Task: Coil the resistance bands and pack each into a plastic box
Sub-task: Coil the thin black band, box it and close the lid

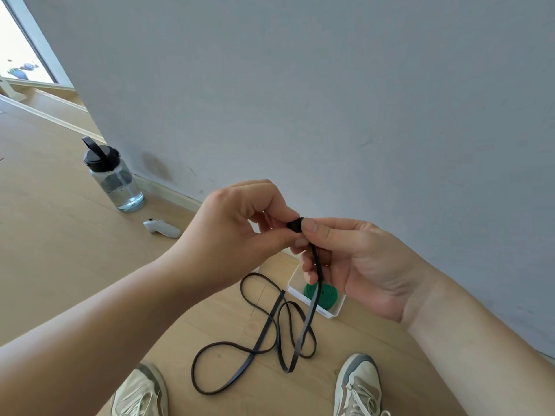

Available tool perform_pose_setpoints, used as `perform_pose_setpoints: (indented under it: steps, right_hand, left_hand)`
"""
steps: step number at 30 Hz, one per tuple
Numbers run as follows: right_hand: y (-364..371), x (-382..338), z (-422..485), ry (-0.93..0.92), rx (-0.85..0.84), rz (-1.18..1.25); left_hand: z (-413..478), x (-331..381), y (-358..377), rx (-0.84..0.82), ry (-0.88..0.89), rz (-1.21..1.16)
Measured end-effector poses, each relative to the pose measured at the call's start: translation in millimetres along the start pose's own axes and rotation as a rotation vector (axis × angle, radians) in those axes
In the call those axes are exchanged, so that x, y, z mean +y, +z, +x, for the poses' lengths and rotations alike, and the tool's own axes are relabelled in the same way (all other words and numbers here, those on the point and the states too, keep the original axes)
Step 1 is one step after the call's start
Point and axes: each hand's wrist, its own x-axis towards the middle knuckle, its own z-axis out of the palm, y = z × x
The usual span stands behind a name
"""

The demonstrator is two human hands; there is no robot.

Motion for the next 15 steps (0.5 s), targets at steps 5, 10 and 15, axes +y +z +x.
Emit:
perform_pose_setpoints:
  steps: [5, 10, 15]
  right_hand:
    - [0, 3, 3, -0.045, 0.035, -0.173]
    - [-2, 5, 7, -0.138, 0.193, -0.383]
    - [0, 5, 6, -0.118, 0.176, -0.405]
  left_hand:
    - [-5, -2, -1, -0.076, -0.006, 0.034]
    - [-6, -9, -5, -0.178, 0.003, 0.015]
    - [-8, -21, -6, -0.222, 0.118, 0.081]
